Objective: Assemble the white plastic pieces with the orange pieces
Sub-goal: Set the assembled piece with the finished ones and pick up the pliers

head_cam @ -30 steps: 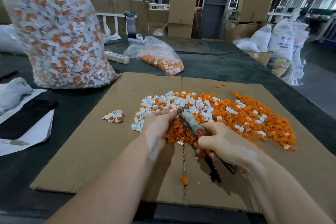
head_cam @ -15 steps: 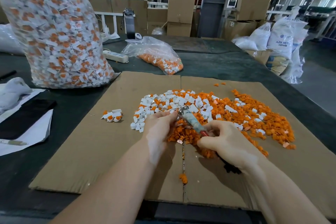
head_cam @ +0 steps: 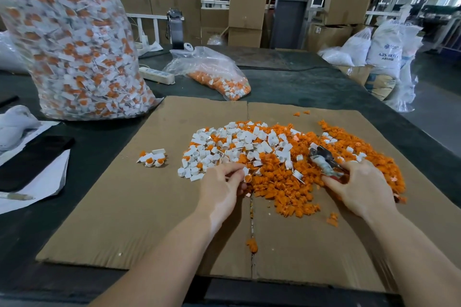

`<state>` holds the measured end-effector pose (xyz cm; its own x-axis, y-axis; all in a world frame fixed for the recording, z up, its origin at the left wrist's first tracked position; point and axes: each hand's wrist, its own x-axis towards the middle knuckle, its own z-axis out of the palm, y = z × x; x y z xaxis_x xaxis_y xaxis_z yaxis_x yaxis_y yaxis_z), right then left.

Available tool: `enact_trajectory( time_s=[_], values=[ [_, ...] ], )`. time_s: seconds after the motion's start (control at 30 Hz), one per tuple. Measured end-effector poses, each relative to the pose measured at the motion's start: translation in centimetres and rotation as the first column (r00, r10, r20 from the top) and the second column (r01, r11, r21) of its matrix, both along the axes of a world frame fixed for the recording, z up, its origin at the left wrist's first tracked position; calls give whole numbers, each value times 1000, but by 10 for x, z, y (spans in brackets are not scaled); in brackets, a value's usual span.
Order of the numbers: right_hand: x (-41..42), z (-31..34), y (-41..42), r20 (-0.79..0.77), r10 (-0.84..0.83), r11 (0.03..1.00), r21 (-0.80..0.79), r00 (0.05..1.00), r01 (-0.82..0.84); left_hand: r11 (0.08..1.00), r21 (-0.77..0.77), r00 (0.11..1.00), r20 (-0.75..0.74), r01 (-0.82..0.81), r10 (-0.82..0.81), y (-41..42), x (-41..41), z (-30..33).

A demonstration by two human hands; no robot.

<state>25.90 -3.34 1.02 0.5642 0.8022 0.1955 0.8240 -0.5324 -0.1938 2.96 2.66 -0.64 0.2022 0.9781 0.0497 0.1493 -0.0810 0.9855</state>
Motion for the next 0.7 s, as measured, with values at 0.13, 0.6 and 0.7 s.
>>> enact_trajectory(
  time_s=[0.13, 0.6, 0.7],
  values=[
    [-24, 2, 2, 183, 72, 991, 95, 980, -90, 999, 43, 1000, -18, -22, 23, 1, 0, -3],
    [-108, -28, 13, -19, 655, 641, 543, 756, -542, 975, 194, 978, -199, 105, -66, -3, -7, -11],
    [-108, -30, 11, -24, 640, 652, 546, 768, -526, 968, 236, 973, -230, 87, -31, -4, -5, -11]
  ],
)
